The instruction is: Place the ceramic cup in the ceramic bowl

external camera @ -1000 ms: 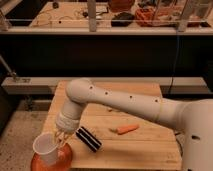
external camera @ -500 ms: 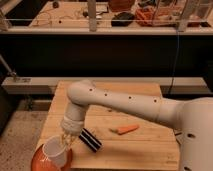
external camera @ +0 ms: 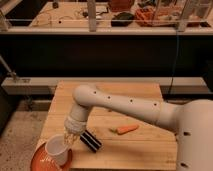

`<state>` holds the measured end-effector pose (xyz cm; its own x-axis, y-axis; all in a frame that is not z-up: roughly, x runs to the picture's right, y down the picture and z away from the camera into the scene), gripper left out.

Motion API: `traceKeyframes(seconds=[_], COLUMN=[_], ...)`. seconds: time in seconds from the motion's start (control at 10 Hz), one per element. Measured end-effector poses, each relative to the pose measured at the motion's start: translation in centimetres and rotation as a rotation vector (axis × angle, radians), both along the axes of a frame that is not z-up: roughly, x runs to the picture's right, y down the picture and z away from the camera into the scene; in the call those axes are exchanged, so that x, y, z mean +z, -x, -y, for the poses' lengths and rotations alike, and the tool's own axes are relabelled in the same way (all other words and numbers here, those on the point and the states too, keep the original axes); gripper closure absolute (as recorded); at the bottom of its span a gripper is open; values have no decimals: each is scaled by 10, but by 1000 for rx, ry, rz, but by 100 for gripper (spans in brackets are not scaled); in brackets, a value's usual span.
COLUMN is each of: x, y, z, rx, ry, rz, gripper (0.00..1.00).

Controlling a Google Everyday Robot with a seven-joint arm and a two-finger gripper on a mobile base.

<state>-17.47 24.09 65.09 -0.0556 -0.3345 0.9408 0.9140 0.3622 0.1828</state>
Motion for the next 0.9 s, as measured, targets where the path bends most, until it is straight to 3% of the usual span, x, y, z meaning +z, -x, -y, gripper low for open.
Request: traceKeyframes(seconds=[0.2, 0.3, 0.9], x=[14, 18, 40], y=[5, 7, 37], z=[-5, -6, 5], rx=[-6, -6, 5], ry=[7, 7, 7], rz=[29, 41, 171], gripper=[29, 23, 20])
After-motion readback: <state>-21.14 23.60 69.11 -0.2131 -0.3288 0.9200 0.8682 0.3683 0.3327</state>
